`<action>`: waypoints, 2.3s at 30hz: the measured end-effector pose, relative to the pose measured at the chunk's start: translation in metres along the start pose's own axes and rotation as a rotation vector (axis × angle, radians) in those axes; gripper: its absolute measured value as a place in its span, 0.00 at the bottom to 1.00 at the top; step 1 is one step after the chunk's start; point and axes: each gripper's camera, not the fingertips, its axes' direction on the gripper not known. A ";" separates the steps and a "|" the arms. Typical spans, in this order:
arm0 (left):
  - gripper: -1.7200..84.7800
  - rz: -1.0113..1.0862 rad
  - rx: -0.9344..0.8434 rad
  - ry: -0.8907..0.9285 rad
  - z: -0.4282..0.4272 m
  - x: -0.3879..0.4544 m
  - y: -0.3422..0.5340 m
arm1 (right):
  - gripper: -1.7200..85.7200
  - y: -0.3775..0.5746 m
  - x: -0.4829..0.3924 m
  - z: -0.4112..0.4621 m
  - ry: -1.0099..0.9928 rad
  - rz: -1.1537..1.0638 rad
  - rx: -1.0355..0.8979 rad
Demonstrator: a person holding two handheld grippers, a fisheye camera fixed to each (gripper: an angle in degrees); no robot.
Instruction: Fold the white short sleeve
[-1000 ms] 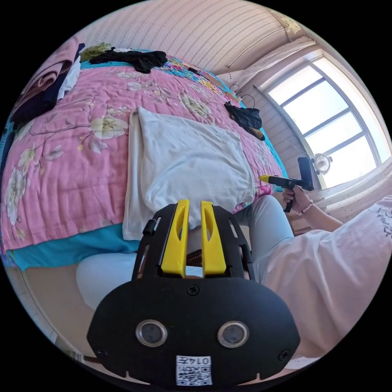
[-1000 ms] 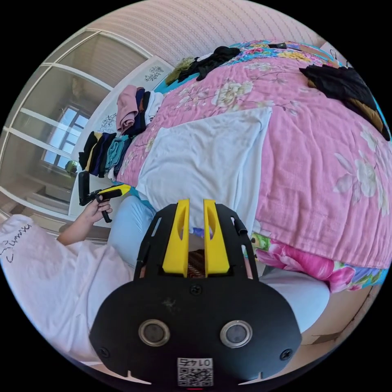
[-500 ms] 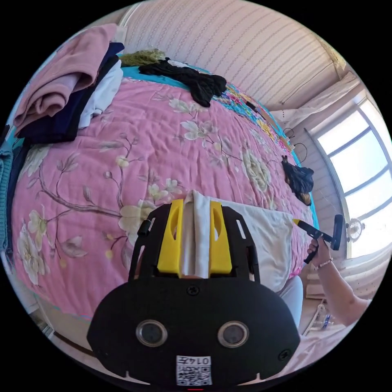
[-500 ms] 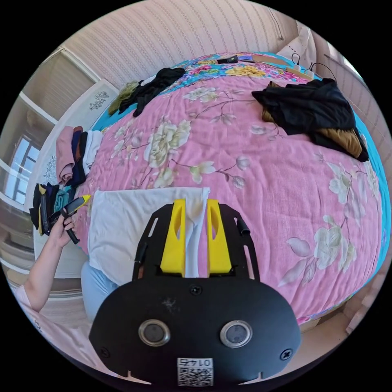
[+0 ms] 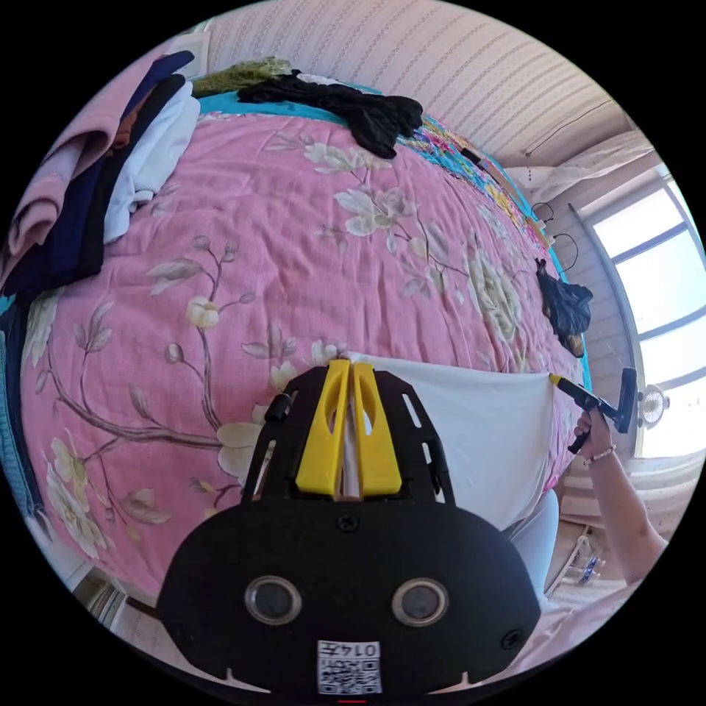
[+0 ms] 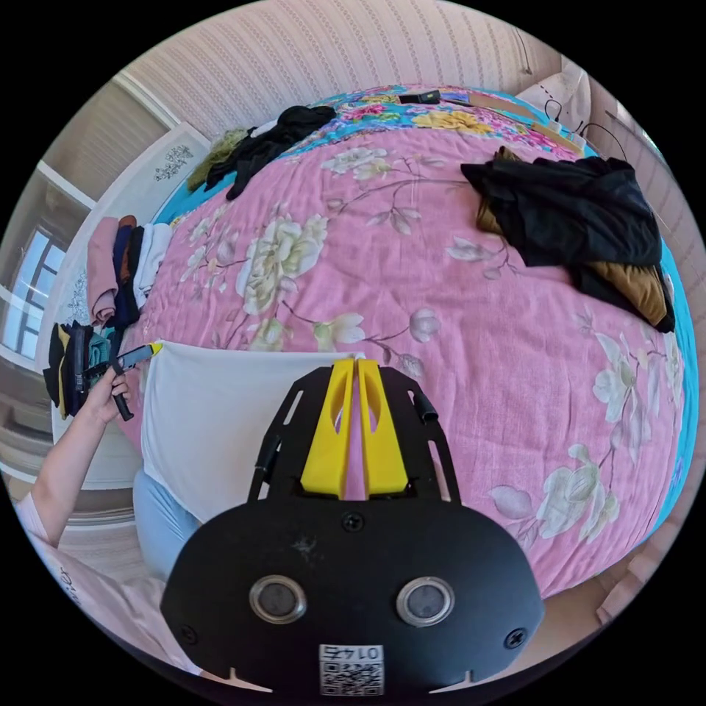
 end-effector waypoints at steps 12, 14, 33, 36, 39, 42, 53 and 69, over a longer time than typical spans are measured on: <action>0.04 0.177 0.159 -0.003 -0.017 0.018 0.107 | 0.02 0.025 -0.045 -0.034 0.169 -0.082 0.109; 0.02 0.291 0.186 0.059 -0.017 0.052 0.163 | 0.02 0.041 -0.104 -0.031 0.082 -0.301 0.162; 0.01 0.713 0.078 -0.019 0.123 0.200 0.362 | 0.01 -0.033 -0.212 0.090 0.136 -0.441 -0.216; 0.01 0.757 0.084 -0.058 0.126 0.211 0.372 | 0.01 -0.037 -0.194 0.081 0.040 -0.401 -0.208; 0.02 0.870 0.164 -0.018 0.115 0.230 0.387 | 0.01 -0.018 -0.156 0.038 -0.140 -0.388 -0.123; 0.07 0.914 0.186 0.026 0.117 0.255 0.395 | 0.02 0.031 -0.102 -0.007 -0.085 -0.317 -0.022; 0.20 1.054 0.043 0.120 0.170 0.349 0.413 | 0.09 0.157 0.017 -0.004 -0.090 0.034 -0.183; 0.04 0.917 -0.011 -0.049 0.173 0.381 0.392 | 0.02 0.134 0.035 -0.033 -0.537 -0.143 -0.070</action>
